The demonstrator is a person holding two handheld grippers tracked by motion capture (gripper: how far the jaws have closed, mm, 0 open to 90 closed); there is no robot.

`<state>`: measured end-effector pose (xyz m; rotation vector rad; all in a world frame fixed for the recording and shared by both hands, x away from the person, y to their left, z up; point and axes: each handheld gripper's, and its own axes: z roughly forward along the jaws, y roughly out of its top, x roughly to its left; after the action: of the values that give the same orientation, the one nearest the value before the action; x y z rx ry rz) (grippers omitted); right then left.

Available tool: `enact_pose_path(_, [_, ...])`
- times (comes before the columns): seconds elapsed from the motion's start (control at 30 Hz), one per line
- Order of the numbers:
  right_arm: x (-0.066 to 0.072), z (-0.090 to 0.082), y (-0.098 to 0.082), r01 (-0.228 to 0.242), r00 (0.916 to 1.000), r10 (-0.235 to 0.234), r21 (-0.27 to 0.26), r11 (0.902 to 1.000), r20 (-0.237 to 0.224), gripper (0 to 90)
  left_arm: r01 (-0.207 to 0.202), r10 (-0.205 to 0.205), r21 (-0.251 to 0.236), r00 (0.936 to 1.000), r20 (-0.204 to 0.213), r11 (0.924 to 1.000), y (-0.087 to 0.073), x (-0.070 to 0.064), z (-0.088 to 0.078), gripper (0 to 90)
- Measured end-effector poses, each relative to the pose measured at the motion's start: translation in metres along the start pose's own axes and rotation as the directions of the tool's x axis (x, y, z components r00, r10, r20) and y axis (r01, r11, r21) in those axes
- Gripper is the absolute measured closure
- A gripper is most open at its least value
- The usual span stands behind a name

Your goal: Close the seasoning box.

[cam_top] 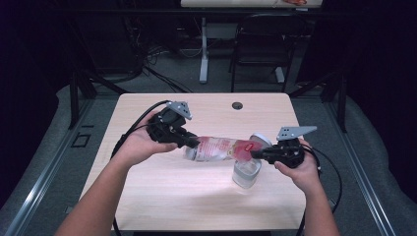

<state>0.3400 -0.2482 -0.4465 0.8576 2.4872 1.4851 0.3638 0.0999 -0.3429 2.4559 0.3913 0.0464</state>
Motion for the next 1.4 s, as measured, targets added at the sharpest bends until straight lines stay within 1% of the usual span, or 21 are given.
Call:
enact_pose_path(0.43, [0.0012, 0.0038, 0.0002, 0.0, 1.0, 0.0, 0.005, 1.0, -0.004, 89.0, 0.001, -0.001, -0.001, 1.0, -0.001, 1.0, 0.0007, 0.0015, -0.0024, 79.3])
enact_pose_path(0.73, [0.0022, 0.0067, 0.0007, 0.009, 0.9999, -0.009, 0.023, 0.9997, -0.005, 89.1, 0.002, -0.002, -0.008, 1.0, -0.007, 1.0, 0.0016, 0.0014, -0.0043, 79.3])
enact_pose_path(0.93, [0.0019, 0.0067, 0.0003, 0.007, 1.0, -0.006, 0.022, 0.9997, -0.006, 89.1, 0.004, -0.004, -0.013, 1.0, -0.007, 0.9999, 0.002, 0.0024, -0.0042, 79.1])
enact_pose_path(0.97, [0.0018, 0.0067, 0.0003, 0.006, 1.0, -0.006, 0.021, 0.9998, -0.007, 89.1, 0.006, -0.006, -0.014, 1.0, 0.0, 0.9999, 0.0021, 0.0028, -0.0043, 79.1])
enact_pose_path(1.03, [0.002, 0.0072, 0.0, 0.0, 1.0, 0.0, 0.015, 0.9999, -0.008, 89.1, 0.004, -0.004, -0.014, 1.0, -0.002, 0.9999, 0.0022, 0.0033, -0.0042, 79.1])
enact_pose_path(1.4, [0.0014, 0.0073, -0.0001, 0.0, 1.0, 0.0, 0.017, 0.9998, -0.009, 89.1, 0.008, -0.009, -0.019, 1.0, -0.005, 0.9998, 0.0029, 0.0046, -0.0039, 78.8])
